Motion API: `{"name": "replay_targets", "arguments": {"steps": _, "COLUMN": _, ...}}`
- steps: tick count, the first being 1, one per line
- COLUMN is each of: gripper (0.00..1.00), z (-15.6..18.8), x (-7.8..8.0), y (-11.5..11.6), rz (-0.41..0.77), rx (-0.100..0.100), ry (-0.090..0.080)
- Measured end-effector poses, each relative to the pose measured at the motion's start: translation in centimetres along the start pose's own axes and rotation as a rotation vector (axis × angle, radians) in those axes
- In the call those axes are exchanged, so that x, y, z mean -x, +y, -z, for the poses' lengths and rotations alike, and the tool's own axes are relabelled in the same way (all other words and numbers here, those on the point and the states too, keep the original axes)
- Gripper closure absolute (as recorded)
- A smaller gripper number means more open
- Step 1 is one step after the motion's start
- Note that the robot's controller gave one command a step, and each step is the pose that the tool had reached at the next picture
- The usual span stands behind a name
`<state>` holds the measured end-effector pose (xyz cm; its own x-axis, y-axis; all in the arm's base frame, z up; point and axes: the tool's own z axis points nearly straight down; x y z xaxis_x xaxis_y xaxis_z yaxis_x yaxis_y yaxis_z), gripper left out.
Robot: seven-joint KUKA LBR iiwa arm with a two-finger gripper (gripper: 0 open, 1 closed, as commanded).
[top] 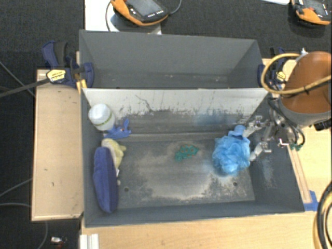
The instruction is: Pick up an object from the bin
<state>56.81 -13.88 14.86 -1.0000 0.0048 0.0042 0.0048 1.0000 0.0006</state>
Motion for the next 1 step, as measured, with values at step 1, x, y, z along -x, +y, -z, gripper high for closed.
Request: {"name": "replay_targets", "arguments": {"steps": 1, "gripper": 0.00, "z": 0.48, "x": 0.16, "y": 0.06, "rz": 0.004, "rx": -0.001, "ry": -0.007}}
